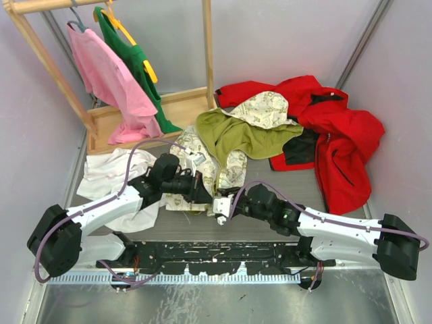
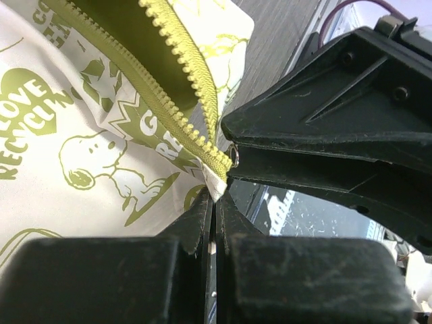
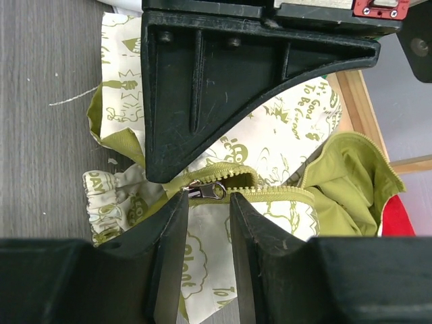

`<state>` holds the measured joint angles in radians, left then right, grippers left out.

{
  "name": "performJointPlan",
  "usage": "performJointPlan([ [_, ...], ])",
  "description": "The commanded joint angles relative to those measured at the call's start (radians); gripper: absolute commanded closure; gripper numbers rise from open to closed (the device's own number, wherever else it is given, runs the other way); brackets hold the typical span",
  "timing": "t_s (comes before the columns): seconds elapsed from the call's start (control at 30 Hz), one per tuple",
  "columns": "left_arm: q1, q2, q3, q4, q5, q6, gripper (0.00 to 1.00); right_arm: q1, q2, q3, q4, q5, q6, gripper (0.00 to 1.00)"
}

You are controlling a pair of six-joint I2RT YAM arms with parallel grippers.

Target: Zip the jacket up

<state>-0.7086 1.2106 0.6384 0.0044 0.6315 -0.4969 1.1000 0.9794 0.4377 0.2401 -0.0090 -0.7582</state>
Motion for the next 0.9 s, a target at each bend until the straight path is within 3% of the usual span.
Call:
performJointPlan([
  [0.0, -0.016, -0.023, 0.051, -0.024, 0.010, 0.075, 1.00, -0.030, -0.006, 0.069, -0.020, -0.091, 0.027, 0.63],
  [0.43, -0.038, -0.012, 0.063, -0.030, 0.013, 0.098, 1.00, -0.071, 0.013, 0.090, -0.050, -0.158, 0.028, 0.65],
  [0.87, -0.049, -0.011, 0.067, -0.058, 0.008, 0.104, 1.00, -0.077, 0.023, 0.110, -0.068, -0.171, 0.026, 0.99],
])
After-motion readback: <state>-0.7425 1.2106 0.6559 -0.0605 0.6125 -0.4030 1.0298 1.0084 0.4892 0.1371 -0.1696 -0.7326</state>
